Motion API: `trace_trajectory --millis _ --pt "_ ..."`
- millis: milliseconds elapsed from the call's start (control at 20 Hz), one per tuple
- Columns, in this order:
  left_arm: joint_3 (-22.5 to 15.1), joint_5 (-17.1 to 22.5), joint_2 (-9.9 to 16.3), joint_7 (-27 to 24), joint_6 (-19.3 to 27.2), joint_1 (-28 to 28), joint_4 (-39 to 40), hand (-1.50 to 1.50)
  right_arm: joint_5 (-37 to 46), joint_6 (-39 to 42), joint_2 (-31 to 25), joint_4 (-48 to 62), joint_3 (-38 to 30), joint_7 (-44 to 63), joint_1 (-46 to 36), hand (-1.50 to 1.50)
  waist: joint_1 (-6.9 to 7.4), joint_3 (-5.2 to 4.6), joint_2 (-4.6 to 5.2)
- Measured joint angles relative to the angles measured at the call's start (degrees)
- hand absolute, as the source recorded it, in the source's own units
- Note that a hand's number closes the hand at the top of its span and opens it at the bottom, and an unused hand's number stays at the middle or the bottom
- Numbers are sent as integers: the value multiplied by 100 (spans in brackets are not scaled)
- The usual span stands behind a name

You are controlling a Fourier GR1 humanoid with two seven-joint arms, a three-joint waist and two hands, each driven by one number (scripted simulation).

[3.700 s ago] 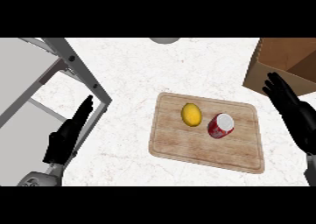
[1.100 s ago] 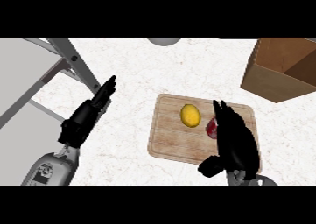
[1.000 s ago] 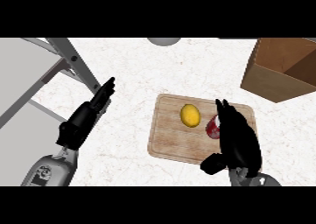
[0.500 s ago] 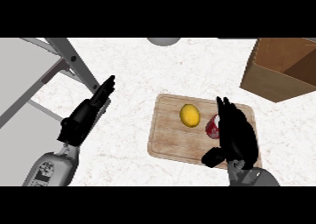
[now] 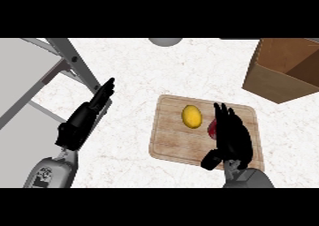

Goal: Pick the can from the cutting board and place it in the cardboard box

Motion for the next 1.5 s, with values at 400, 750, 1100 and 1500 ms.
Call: trace_trajectory --millis 400,750,1100,1500 --pt "175 -127 -122 9 -150 -188 210 0 158 -38 104 308 -176 -255 11 -150 -5 -22 -26" --pt "207 -183 -194 80 -219 -30 -39 0 410 -185 119 730 -361 -397 -155 -150 7 -45 -56" --pt "321 -158 -191 4 -320 -60 69 0 513 -289 55 875 -430 -672 -176 150 7 -80 -98" --pt "335 -115 -198 56 -404 -152 87 0 287 -73 -1002 856 88 -2893 -274 150 122 -56 -71"
